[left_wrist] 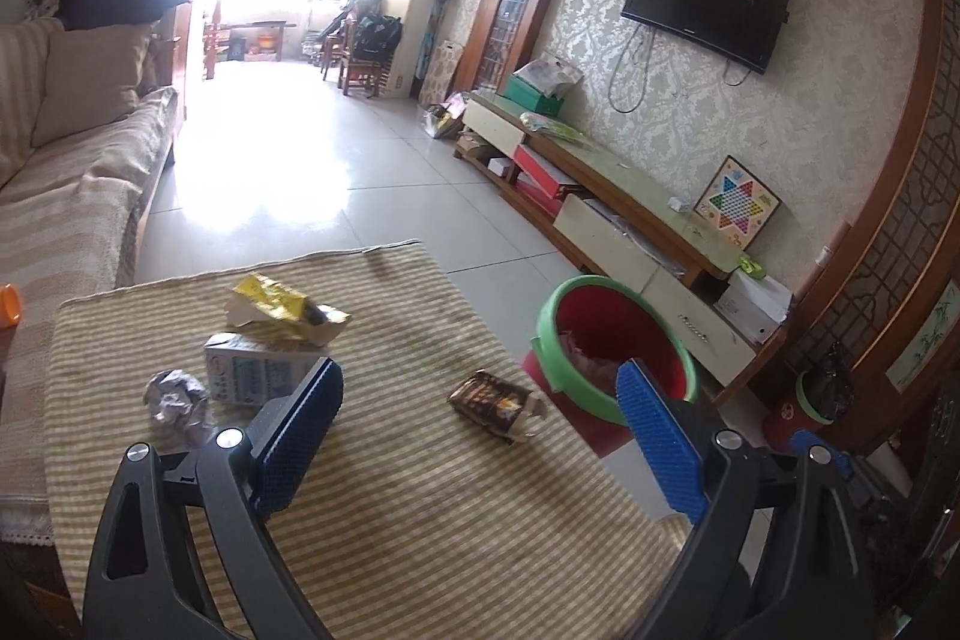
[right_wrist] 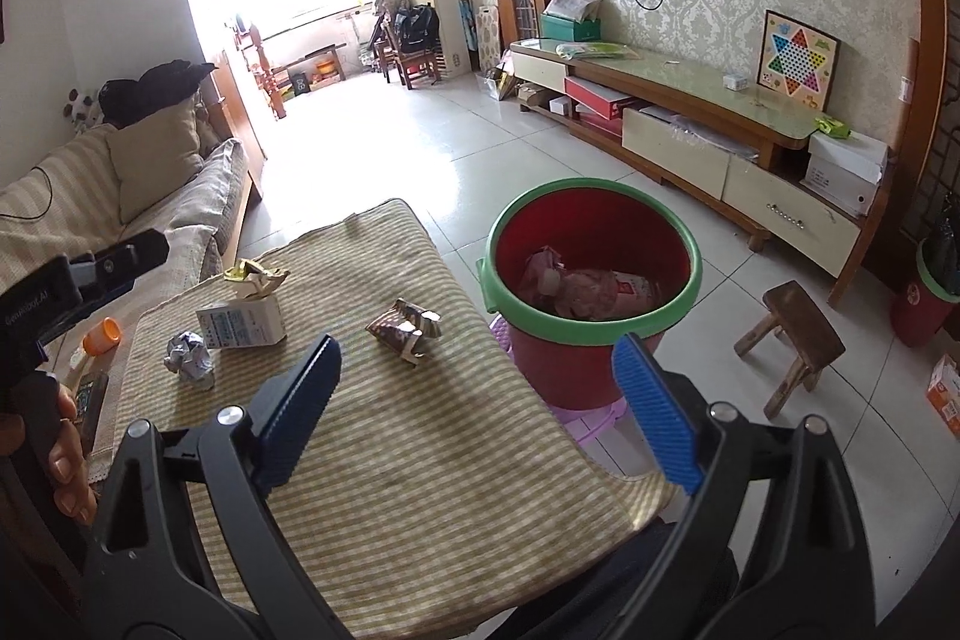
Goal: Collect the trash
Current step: 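Grasp the foil ball with the left tool while the right tool grasps the brown wrapper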
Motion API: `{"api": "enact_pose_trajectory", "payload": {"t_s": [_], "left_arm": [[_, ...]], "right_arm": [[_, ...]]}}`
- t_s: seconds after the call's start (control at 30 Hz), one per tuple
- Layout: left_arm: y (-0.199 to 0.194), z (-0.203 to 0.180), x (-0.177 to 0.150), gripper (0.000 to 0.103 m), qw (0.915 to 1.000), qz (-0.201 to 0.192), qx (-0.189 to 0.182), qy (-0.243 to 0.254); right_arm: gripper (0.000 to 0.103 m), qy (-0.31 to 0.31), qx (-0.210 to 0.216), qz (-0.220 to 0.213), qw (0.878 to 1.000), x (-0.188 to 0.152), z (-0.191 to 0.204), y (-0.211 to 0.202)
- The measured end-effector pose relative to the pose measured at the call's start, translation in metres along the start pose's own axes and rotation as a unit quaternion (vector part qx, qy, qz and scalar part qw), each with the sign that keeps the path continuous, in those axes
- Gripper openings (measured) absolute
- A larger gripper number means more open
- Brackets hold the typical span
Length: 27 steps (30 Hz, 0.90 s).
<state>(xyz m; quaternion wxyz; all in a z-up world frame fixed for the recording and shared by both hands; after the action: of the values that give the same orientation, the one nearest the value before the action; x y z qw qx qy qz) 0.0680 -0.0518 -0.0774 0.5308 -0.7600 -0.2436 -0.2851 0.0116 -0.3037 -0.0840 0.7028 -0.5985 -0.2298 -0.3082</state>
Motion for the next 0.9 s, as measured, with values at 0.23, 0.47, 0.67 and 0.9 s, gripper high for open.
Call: {"api": "enact_pose_trajectory", "payload": {"t_s": [0.23, 0.47, 0.67, 0.9], "left_arm": [[0.036, 0.132, -0.022, 0.087, 0.9839, 0.052, 0.125, -0.117], [0.102, 0.203, -0.032, 0.085, 0.9660, 0.124, 0.162, -0.159], [0.131, 0.226, -0.042, 0.055, 0.9584, 0.151, 0.159, -0.183], [0.098, 0.211, -0.054, 0.031, 0.9671, 0.109, 0.140, -0.182]], "right_arm": [[0.093, -0.033, 0.026, 0.023, 0.999, -0.003, 0.034, 0.016], [0.093, -0.057, 0.039, 0.063, 0.996, -0.012, 0.050, 0.039], [0.093, -0.059, 0.030, 0.082, 0.994, -0.012, 0.043, 0.056], [0.093, -0.091, 0.033, 0.097, 0.991, 0.009, 0.040, 0.099]]}}
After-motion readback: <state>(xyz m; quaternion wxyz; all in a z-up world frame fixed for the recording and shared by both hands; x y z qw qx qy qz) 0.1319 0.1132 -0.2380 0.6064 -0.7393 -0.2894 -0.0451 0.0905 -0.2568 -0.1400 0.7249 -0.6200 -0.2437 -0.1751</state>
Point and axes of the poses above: each gripper's, at about its wrist camera, not at the fingertips, and y roughly the way its jaws point, z to its left, x to its top, the point moved 3 cm from there along y, roughly the way its jaws point, and after that the axes turned 7 degrees about z, right-handed, at the moved point
